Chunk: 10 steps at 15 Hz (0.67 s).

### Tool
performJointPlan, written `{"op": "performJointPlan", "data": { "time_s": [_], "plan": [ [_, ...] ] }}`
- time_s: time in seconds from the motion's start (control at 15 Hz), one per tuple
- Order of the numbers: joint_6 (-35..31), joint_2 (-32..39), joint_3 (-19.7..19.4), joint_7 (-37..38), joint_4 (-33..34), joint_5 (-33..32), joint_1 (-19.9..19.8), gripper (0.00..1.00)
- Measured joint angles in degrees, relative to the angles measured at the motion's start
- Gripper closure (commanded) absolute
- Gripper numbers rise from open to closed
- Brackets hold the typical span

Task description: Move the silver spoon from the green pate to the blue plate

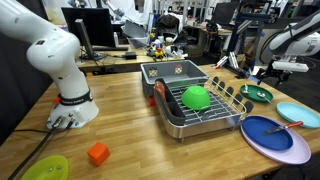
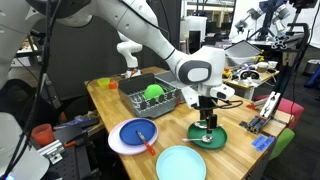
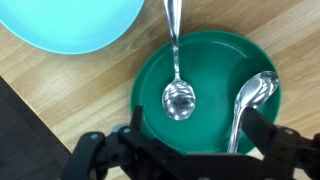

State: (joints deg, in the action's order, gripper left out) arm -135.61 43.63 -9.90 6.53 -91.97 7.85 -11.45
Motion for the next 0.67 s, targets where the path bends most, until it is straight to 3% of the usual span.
{"op": "performJointPlan", "data": {
  "time_s": [0.67],
  "plan": [
    [0.0,2.2,1.4,0.2,-0.2,0.4,0.0,0.0]
  ]
}}
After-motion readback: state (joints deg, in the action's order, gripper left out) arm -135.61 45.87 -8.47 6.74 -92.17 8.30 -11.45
